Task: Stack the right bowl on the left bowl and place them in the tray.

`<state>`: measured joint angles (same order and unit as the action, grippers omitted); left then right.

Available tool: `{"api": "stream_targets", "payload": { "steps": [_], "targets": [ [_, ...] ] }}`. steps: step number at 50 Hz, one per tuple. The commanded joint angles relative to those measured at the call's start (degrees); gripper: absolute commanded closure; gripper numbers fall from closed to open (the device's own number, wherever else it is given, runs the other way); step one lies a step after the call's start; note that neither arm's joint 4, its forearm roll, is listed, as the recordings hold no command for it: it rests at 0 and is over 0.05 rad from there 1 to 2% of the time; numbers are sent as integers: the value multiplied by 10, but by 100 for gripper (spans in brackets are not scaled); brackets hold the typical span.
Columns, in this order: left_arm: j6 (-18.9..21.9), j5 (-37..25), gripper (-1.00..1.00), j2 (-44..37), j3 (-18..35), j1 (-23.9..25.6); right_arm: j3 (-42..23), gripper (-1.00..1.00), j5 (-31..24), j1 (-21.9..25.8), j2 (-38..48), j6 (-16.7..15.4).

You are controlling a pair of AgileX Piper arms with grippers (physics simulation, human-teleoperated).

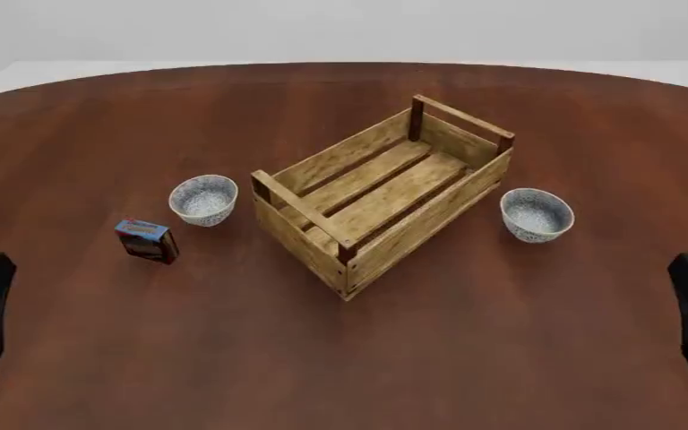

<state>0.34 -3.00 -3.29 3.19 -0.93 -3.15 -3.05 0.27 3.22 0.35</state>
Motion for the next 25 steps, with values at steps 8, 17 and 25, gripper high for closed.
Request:
{"api": "stream_targets", "payload": {
  "steps": [8,17,25],
  "targets": [
    [3,43,-100,22,-30,30,30,-100,31,-6,-20,-17],
    [14,32,-100,31,-27,31,19,-100,32,-9,-1,-25],
    [22,19,-100,31,-13,36,-11,-100,49,7,79,-30]
  ]
}}
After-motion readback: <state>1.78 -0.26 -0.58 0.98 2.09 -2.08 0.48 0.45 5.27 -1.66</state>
